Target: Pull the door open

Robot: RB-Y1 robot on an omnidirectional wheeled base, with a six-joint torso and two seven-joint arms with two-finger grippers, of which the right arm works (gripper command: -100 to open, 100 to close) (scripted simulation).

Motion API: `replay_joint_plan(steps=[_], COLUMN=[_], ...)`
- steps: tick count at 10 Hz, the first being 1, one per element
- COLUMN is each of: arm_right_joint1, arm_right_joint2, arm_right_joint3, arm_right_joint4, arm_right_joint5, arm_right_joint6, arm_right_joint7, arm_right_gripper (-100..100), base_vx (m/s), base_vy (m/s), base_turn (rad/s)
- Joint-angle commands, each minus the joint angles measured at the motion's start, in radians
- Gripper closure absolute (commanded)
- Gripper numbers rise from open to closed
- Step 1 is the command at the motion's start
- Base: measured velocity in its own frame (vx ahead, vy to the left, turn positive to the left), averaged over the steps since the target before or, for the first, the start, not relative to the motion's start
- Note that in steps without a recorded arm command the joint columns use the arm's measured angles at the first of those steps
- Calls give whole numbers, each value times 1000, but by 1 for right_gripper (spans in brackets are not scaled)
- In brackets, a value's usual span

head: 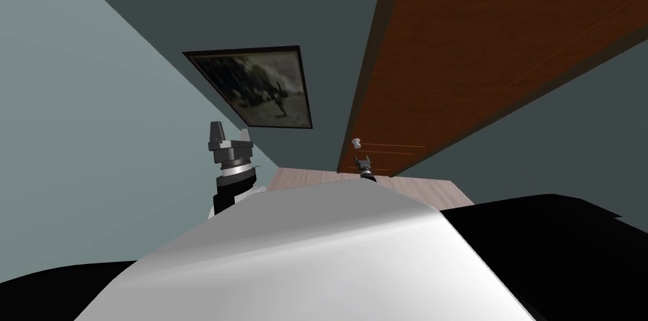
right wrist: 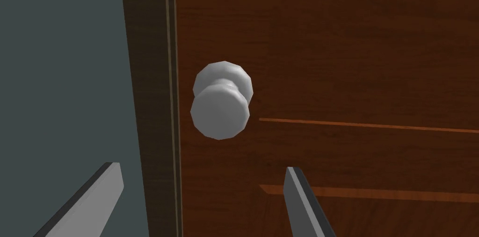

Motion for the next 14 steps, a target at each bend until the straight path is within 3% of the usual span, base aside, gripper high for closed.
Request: replay_joint_plan(steps=[1, 5, 7, 8, 13, 14], arm_right_joint1=[2, 2, 6, 6, 6, 15], arm_right_joint2=[-6, -28, -28, -28, -28, -43], arm_right_joint3=[-12, -43, -44, -44, -44, -31], arm_right_joint4=[15, 61, 51, 51, 51, 52], arm_right_joint5=[-8, -28, -29, -29, -29, -24], arm_right_joint6=[-10, -34, -28, -28, -28, -37], arm_right_joint7=[-9, -38, -33, -33, -33, -52], arm_right_gripper=[-100, -100, -100, 100, 100, 100], base_vx=[181, 175, 101, -7, -10, -99], base_vy=[-1, -25, -11, -5, -1, -20], base_turn=[116, 138, 51, -25, 3, 103])
